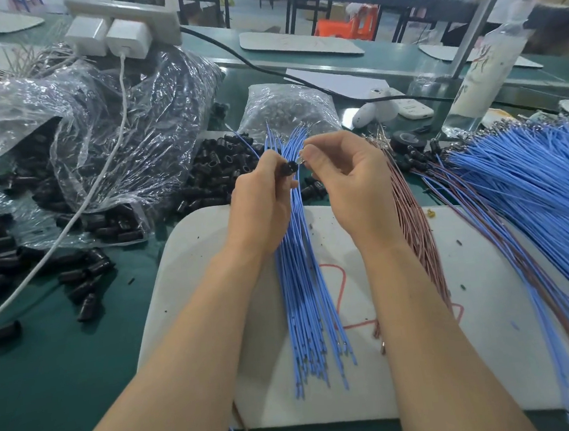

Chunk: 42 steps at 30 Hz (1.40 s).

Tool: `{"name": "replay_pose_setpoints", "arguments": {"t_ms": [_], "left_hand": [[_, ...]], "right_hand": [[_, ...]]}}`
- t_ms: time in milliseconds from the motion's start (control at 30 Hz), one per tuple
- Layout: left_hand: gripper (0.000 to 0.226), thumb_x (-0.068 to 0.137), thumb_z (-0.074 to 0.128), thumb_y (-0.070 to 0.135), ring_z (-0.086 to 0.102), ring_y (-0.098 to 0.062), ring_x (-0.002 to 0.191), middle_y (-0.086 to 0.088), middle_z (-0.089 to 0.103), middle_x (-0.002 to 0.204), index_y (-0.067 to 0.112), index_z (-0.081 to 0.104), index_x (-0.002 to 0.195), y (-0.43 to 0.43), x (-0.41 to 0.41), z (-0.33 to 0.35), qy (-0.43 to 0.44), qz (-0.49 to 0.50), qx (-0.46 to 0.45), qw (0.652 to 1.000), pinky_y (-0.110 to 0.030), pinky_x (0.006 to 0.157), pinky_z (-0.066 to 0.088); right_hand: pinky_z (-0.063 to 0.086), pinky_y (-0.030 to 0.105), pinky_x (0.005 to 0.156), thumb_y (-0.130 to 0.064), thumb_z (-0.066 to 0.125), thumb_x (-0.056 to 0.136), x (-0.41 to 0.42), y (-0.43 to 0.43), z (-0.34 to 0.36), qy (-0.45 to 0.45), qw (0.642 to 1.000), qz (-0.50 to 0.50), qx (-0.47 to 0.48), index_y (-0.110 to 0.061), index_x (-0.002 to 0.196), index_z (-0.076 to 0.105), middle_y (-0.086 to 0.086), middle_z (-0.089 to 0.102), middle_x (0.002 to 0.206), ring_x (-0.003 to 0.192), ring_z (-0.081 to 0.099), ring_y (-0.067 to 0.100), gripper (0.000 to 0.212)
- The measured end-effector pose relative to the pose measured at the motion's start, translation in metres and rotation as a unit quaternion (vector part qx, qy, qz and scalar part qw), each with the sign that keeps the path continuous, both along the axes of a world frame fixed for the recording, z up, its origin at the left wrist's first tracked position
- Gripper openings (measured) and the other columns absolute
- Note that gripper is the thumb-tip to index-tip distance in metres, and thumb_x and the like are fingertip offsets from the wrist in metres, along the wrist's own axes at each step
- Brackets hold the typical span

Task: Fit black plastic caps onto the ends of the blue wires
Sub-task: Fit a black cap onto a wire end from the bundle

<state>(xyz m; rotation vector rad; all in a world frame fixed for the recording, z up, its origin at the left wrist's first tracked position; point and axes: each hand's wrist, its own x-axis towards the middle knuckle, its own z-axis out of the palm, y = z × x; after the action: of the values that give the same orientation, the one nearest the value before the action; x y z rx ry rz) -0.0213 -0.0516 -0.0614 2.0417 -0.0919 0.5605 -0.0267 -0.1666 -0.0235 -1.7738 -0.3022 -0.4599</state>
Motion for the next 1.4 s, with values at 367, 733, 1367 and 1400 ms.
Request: {"name": "replay_pose_setpoints", "arguments": {"t_ms": [367,733,1367,1400], "left_hand": [[0.006,0.094,0.049,0.013,0.066,-0.032,0.084,-0.009,0.070,0.083,0.011,0.054,0.092,0.000,-0.001,0.004,0.011,0.024,0.038,0.999,-0.045,0.076,0.052],[0.011,0.090,0.055,0.014,0.062,-0.031,0.078,-0.004,0.069,0.084,0.012,0.061,0.099,0.001,-0.003,0.005,0.006,0.012,0.089,0.996,-0.043,0.073,0.051],[0.018,0.089,0.060,0.016,0.065,-0.027,0.084,-0.006,0.072,0.087,0.013,0.070,0.104,-0.001,-0.007,0.007,0.026,-0.051,0.127,0.990,-0.040,0.080,0.051],[0.018,0.089,0.060,0.016,0.065,-0.027,0.084,-0.006,0.072,0.086,0.013,0.070,0.103,-0.001,-0.007,0.007,0.025,-0.052,0.132,0.990,-0.040,0.080,0.051]], "right_hand": [[0.052,0.023,0.073,-0.012,0.070,0.085,0.000,0.003,-0.001,-0.017,0.998,-0.047,-0.039,-0.009,0.084,0.071,-0.008,0.066,0.072,0.066,0.061,0.003,0.003],[0.050,0.017,0.072,-0.016,0.068,0.087,0.004,0.000,-0.006,-0.009,0.990,-0.091,-0.106,-0.012,0.081,0.070,-0.010,0.064,0.070,0.067,0.061,0.003,0.007],[0.057,0.031,0.077,-0.009,0.066,0.088,0.015,-0.018,-0.020,0.171,0.985,0.007,0.025,-0.014,0.074,0.065,0.007,0.066,0.072,0.073,0.064,0.018,0.015],[0.057,0.031,0.077,-0.009,0.066,0.088,0.015,-0.017,-0.021,0.172,0.985,0.009,0.025,-0.014,0.073,0.065,0.007,0.066,0.072,0.072,0.063,0.018,0.015]]}}
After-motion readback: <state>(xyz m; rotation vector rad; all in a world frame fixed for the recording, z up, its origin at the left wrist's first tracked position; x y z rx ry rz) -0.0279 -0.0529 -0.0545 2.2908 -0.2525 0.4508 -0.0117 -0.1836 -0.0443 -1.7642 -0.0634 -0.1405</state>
